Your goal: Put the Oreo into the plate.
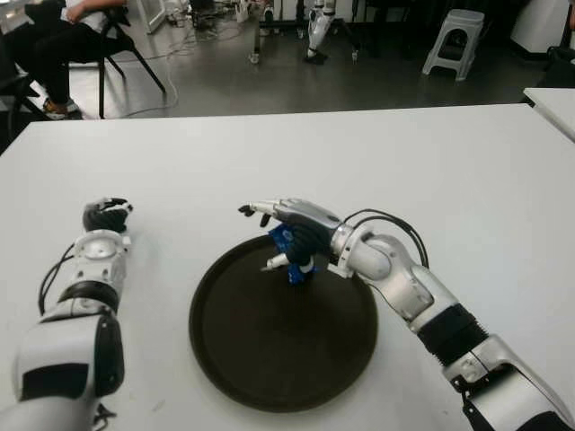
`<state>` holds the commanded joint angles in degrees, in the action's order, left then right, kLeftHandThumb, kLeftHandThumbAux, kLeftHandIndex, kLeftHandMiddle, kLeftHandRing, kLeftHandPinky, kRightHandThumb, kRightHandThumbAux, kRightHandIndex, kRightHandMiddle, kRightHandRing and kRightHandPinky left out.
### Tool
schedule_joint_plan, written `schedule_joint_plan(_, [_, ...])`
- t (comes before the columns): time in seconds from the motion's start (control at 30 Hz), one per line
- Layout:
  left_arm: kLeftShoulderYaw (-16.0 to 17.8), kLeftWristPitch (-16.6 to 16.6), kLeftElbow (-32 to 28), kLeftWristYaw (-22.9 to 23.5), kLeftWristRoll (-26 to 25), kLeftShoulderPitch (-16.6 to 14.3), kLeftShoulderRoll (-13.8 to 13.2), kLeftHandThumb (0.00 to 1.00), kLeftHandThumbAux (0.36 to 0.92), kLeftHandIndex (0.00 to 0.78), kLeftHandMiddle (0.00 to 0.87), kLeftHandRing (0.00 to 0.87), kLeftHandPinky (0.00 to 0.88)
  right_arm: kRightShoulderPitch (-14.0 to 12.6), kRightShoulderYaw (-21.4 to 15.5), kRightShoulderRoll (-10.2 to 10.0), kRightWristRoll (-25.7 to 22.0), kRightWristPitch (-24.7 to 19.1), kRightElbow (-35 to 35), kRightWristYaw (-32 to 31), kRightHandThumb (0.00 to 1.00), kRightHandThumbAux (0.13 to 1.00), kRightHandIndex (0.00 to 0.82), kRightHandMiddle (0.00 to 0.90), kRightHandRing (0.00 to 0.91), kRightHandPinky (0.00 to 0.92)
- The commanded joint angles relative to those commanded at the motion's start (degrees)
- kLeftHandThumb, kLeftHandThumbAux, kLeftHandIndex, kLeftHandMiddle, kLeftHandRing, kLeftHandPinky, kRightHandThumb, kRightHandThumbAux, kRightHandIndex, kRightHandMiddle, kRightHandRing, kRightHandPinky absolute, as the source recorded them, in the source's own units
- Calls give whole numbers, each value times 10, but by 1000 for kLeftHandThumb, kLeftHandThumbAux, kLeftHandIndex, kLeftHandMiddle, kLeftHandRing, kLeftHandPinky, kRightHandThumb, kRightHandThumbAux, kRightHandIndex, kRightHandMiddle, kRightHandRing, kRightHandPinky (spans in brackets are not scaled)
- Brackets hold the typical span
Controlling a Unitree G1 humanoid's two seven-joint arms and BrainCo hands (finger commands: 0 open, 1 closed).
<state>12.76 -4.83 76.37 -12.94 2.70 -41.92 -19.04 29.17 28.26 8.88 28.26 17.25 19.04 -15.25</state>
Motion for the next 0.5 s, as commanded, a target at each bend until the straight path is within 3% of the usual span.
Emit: schedule_joint_plan(0.5, [-1,0,1,-2,0,1,-1,682,722,399,202,206,235,2,-2,-4,10,-1,8,19,89,701,59,131,105,67])
